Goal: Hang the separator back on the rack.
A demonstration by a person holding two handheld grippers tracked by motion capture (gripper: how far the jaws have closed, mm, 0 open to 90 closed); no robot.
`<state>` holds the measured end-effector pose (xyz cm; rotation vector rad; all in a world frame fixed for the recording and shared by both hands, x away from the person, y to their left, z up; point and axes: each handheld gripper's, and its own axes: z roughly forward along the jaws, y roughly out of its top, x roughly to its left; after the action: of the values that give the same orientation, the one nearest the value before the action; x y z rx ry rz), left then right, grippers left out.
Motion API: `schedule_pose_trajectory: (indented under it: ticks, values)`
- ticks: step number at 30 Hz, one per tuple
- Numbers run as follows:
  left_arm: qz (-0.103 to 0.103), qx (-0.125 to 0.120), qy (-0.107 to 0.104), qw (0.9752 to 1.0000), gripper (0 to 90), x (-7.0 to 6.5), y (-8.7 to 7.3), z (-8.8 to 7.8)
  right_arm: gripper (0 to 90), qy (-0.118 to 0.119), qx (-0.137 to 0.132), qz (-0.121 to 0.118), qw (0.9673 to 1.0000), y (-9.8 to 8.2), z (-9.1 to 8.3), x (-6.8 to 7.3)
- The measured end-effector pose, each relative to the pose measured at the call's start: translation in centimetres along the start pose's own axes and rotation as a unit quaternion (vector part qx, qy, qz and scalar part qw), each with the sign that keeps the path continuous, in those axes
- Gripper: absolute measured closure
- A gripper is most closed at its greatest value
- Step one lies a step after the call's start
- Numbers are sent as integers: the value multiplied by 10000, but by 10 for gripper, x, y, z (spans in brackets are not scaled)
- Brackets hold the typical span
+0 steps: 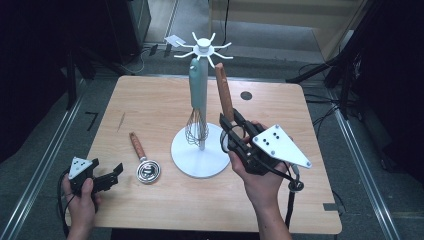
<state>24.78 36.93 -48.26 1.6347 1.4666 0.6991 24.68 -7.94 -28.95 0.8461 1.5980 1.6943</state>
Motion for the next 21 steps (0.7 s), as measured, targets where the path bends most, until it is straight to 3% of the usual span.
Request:
schedule_pose_trajectory:
  ticks: [9, 21]
  values:
    - [-11, 6, 4, 10000, 74, 0, 0, 0, 708, -45, 92, -2, 9999, 3, 7, 1]
    - [-7, 15, 4, 10000, 74, 0, 0, 0, 708, -300, 247, -233, 9990, 6, 12, 7]
